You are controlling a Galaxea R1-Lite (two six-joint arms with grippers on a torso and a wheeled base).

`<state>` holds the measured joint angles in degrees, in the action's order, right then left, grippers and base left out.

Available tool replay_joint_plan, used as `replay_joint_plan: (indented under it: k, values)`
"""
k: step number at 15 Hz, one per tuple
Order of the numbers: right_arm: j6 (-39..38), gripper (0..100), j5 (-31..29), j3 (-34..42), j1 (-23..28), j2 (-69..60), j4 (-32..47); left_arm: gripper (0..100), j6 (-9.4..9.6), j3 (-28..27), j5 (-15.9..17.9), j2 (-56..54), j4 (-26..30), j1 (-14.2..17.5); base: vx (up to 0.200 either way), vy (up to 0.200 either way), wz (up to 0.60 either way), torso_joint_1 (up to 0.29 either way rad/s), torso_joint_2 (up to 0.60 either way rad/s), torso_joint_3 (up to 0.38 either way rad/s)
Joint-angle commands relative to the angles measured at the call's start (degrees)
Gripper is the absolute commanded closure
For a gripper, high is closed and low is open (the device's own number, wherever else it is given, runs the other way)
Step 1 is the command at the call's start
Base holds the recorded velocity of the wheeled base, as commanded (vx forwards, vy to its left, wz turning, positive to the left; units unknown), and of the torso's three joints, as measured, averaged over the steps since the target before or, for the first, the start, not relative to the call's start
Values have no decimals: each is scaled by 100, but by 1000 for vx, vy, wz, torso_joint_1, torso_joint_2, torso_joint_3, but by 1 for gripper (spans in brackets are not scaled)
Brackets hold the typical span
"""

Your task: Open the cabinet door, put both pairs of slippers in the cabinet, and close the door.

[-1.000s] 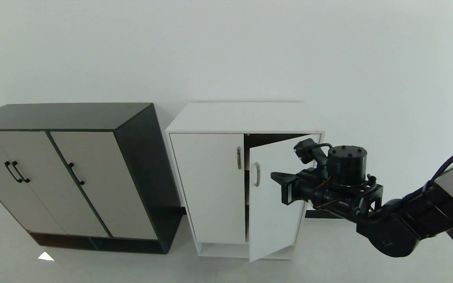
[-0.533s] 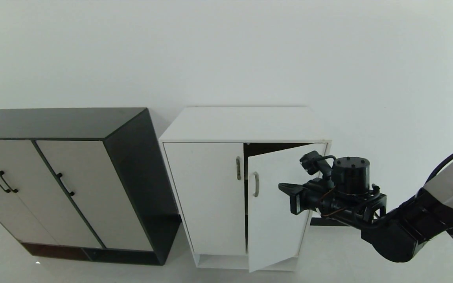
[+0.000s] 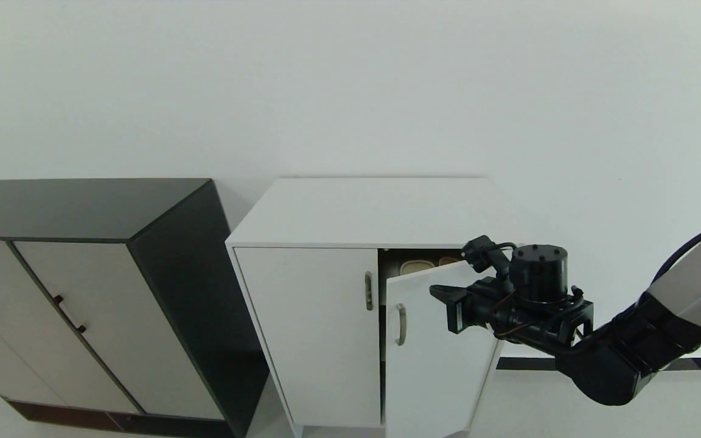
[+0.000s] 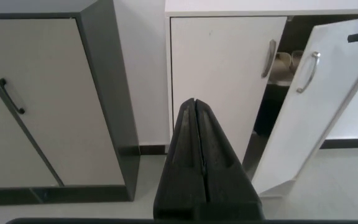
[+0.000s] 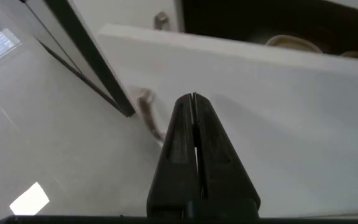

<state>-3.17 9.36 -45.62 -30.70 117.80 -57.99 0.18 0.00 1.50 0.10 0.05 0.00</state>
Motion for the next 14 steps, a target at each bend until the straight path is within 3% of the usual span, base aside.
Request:
replay_joint_plan:
  k: [1, 4, 7, 14]
  values:
    - [9, 100, 4, 18, -7, 15, -2, 100, -1, 0, -1, -1, -5, 0, 0, 0, 0, 0, 0, 0]
    - [1, 100, 4, -61, 2, 129, -28, 100, -1, 0, -1, -1, -5, 0, 0, 0, 0, 0, 0, 0]
    - [-8, 100, -5, -228, 81, 490, -573, 100, -1, 0, -1, -1, -5, 0, 0, 0, 0, 0, 0, 0]
    - [-43, 100, 13, -624, 363, 841, -608, 100, -1, 0, -1, -1, -5, 0, 0, 0, 0, 0, 0, 0]
